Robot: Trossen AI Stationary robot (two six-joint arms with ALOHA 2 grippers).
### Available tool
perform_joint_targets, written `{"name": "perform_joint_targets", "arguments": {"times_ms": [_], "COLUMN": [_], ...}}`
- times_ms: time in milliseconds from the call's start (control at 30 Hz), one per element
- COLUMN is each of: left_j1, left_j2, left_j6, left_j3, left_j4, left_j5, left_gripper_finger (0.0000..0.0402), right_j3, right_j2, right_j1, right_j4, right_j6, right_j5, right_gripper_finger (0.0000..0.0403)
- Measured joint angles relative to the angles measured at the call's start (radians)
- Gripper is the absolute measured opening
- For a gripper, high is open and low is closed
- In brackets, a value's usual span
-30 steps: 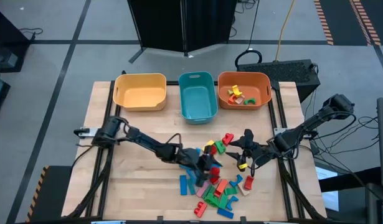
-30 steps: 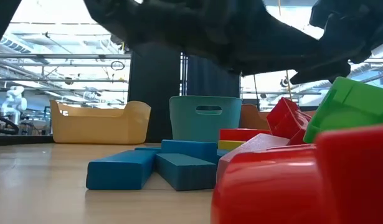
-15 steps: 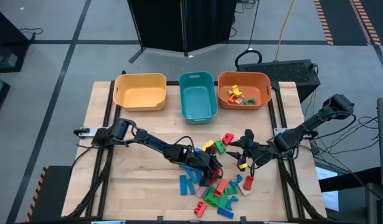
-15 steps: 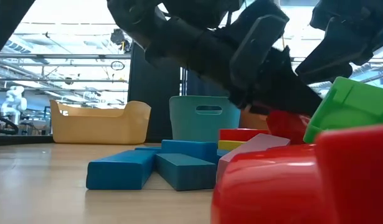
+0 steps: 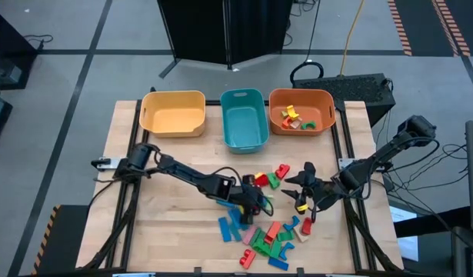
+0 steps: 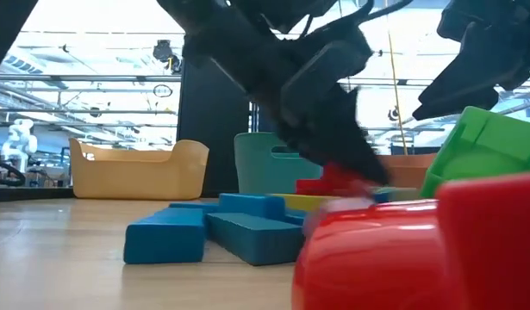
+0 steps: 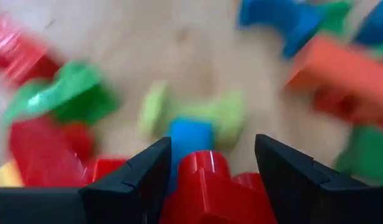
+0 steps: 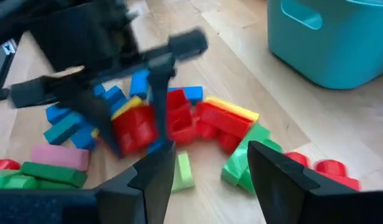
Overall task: Sort blocks by size
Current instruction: Put the light green arch block into the orange bin
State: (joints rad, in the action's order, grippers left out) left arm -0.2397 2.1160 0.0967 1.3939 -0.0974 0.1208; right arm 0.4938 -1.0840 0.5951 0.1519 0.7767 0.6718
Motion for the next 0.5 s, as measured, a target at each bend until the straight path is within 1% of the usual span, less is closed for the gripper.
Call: {"name": "perform_joint_targets", "arguments": {"times_ms": [67, 200, 333, 400, 500], "left_j1": [-0.004, -0.013, -0.014, -0.013, -0.008], "left_j2": [-0.035, -0.095, -0.080, -0.062, -0.029], "left_j6": [0.000, 0.000, -0.001, -0.010, -0.028], "left_j3": [-0.004, -0.001, -0.003, 0.000, 0.000], "left_j4": [-0.077, -0.126, -0.076, 0.000, 0.075], "left_j5": [0.057, 0.119, 0.105, 0.066, 0.037], "left_gripper_finger": [0.0221, 0.0221, 0.0221, 0.0221, 0.0221], "right_j3": [0.000, 0.000, 0.000, 0.000, 0.000], "right_j2": [0.000, 0.000, 0.000, 0.000, 0.000], "right_j1": [0.009, 0.021, 0.023, 0.023, 0.023], "right_j4": [0.007, 0.002, 0.001, 0.005, 0.004], "right_j6": [0.008, 0.009, 0.014, 0.022, 0.024], "right_j5": [0.011, 0.014, 0.030, 0.032, 0.035], "right_gripper_finger": [0.0187, 0.0187, 0.0187, 0.0187, 0.0187]}}
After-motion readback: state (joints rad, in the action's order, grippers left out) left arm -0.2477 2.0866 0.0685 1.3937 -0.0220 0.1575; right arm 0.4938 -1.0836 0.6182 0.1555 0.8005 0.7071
